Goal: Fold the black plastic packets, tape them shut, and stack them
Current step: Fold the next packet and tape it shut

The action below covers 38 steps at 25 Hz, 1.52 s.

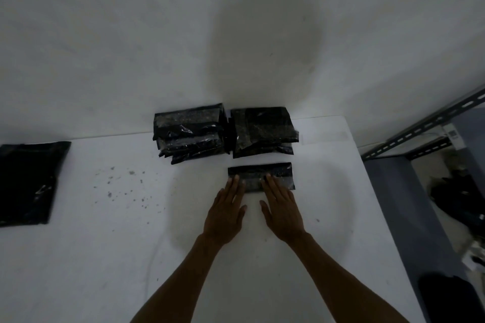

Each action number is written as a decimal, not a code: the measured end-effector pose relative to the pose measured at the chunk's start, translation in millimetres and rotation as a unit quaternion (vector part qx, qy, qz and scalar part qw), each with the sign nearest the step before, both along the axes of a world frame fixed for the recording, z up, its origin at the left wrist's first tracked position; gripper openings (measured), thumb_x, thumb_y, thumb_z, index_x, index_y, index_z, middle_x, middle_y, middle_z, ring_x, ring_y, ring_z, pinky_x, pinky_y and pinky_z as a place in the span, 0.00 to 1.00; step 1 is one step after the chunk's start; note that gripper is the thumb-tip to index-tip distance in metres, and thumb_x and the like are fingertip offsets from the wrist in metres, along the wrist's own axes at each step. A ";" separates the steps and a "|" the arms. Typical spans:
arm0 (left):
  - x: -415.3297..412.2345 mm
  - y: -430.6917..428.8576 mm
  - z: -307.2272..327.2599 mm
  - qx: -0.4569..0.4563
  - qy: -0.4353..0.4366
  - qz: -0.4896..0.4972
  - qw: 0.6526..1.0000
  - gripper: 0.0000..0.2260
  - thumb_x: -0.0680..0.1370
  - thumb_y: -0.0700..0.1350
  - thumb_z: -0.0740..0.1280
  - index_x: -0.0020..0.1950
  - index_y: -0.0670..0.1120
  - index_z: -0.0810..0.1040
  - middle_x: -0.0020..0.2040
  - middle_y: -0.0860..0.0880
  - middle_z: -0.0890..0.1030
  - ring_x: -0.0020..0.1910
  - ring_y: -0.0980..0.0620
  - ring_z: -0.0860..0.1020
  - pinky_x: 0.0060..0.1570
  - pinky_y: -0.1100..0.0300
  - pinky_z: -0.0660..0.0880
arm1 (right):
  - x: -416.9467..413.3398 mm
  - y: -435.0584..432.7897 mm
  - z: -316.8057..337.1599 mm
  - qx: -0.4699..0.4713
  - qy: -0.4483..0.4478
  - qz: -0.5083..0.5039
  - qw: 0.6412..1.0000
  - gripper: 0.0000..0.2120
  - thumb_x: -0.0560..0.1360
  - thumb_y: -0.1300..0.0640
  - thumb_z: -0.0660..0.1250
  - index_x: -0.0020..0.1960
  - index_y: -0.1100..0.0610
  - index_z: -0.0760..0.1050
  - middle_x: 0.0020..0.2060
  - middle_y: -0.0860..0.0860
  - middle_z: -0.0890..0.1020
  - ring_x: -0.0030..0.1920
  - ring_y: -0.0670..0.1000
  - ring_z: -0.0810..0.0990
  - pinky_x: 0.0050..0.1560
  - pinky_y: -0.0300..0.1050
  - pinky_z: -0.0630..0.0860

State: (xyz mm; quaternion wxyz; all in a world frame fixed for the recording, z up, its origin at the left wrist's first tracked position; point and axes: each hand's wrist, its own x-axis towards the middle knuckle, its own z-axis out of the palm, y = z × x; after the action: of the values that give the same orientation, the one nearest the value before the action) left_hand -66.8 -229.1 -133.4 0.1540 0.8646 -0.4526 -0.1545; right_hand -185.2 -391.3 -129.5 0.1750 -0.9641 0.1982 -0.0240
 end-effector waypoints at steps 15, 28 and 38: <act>1.7 6.2 -6.0 0.035 0.001 -0.031 0.999 0.37 0.81 0.62 0.53 0.80 0.47 0.38 0.80 0.49 0.35 0.79 0.52 0.41 0.77 0.53 0.48 | -21.6 -23.7 -11.3 0.017 0.013 -0.050 0.999 0.27 0.80 0.51 0.57 0.75 0.62 0.63 0.74 0.60 0.67 0.72 0.58 0.67 0.71 0.55 0.67; 23.9 -8.0 0.9 -0.168 -0.091 0.008 0.982 0.21 0.64 0.33 0.78 0.56 0.41 0.84 0.58 0.44 0.83 0.50 0.46 0.84 0.48 0.52 0.82 | 24.1 -22.6 2.2 -0.058 -0.065 0.048 0.995 0.17 0.69 0.62 0.77 0.57 0.58 0.81 0.57 0.57 0.79 0.56 0.58 0.75 0.46 0.49 0.81; 41.0 -51.1 -15.2 -0.142 0.113 0.154 0.971 0.07 0.71 0.30 0.68 0.41 0.39 0.83 0.43 0.41 0.82 0.41 0.43 0.80 0.42 0.54 0.77 | 50.6 -17.7 -7.9 0.041 -0.093 -0.032 0.994 0.04 0.71 0.60 0.75 0.45 0.56 0.86 0.48 0.54 0.84 0.49 0.58 0.79 0.45 0.51 0.80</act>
State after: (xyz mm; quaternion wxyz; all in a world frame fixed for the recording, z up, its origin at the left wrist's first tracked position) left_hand -25.8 -280.2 -148.6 0.3471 0.8700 -0.3114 -0.1600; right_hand -134.6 -409.0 -137.4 0.2315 -0.9429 0.2124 -0.1111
